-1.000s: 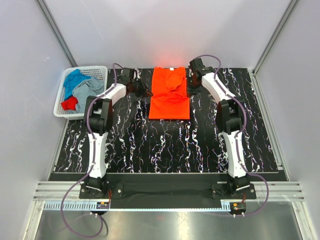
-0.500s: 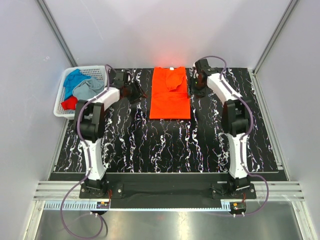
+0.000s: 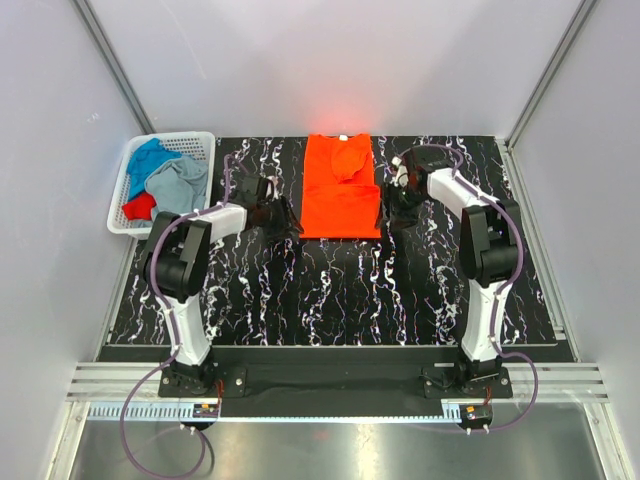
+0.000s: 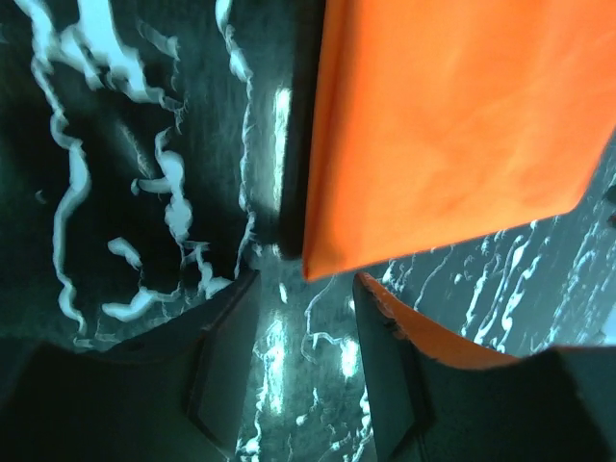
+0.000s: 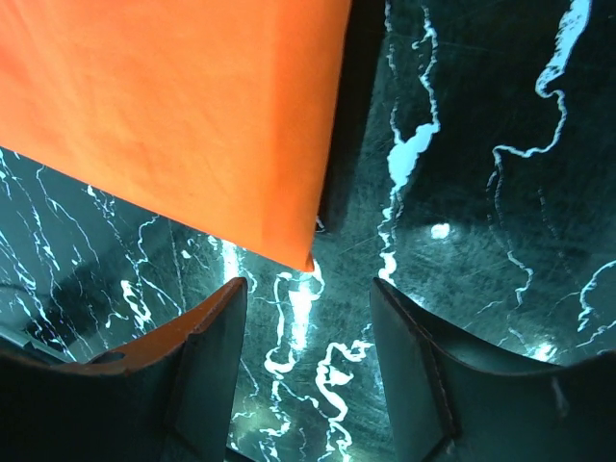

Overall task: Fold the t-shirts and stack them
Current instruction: Fold the tshirt

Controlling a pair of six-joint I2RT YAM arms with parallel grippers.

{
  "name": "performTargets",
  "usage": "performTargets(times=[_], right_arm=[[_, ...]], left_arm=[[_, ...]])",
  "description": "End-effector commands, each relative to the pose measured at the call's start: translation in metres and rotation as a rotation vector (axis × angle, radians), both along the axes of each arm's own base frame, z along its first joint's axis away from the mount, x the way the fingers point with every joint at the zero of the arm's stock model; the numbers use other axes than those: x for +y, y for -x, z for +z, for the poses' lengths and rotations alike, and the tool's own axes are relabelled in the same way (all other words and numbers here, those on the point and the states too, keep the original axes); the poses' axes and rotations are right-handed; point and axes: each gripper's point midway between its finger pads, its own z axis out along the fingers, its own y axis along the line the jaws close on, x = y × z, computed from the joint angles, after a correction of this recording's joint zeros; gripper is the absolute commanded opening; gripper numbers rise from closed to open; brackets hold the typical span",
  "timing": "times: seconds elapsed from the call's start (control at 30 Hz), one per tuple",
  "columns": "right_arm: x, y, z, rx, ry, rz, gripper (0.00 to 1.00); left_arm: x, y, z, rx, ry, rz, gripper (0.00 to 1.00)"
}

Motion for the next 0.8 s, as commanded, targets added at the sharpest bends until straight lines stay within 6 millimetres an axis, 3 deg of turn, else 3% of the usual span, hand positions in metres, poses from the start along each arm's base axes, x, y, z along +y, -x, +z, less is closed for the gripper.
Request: performTargets(times=[0.0,0.23,0.37,0.4,0.47,0.5,0.57,0.6,0.63,0.67,0.73,0.77], right_arm=[[0.005,-0.012,0.005,-0.067,-0.069,0.043,0.61],[0.021,-0.01,-0.004,-0.049,-0.202,0.068,0.56],[0.02,-0.005,-0.015,-0.023,-0.194,0.06,0.48],[0.02,-0.003,-0.014,-0.018,-0.197,0.052,0.45],[0.019,0.002,-0.018,-0.001,-0.193,0.04,0.34],[0.017,0.003,-0.014,-0.006,-0.192,0.027,0.21],[0.011,0.012,-0.019,0.013,-0.157,-0.01,0.09],[0.009,0.014,-0.008,0.003,-0.157,-0.045,0.0],[0.01,0.02,-0.005,0.004,-0.165,-0.054,0.0],[0.011,0.022,0.0,-0.019,-0.182,-0.06,0.0],[0.01,0.048,0.004,0.002,-0.205,-0.094,0.0],[0.008,0.065,-0.006,0.035,-0.203,-0.105,0.0]], left_arm=[[-0.009,-0.018,0.006,-0.091,0.039,-0.047,0.5],[-0.016,-0.011,-0.007,-0.052,0.034,-0.076,0.48],[-0.017,-0.005,-0.013,-0.028,0.024,-0.077,0.22],[-0.018,-0.004,-0.013,-0.023,0.024,-0.076,0.12],[-0.02,0.001,-0.013,0.0,0.028,-0.07,0.02],[-0.02,0.003,-0.014,0.007,0.021,-0.066,0.0],[-0.019,0.015,-0.015,0.042,-0.003,-0.062,0.0],[-0.016,0.019,-0.017,0.053,-0.028,-0.05,0.0],[-0.012,0.031,-0.022,0.09,-0.041,-0.042,0.0],[-0.013,0.036,-0.013,0.081,-0.037,-0.043,0.0],[-0.011,0.062,-0.021,0.125,-0.052,-0.043,0.0],[-0.015,0.071,-0.013,0.109,-0.05,-0.057,0.0]])
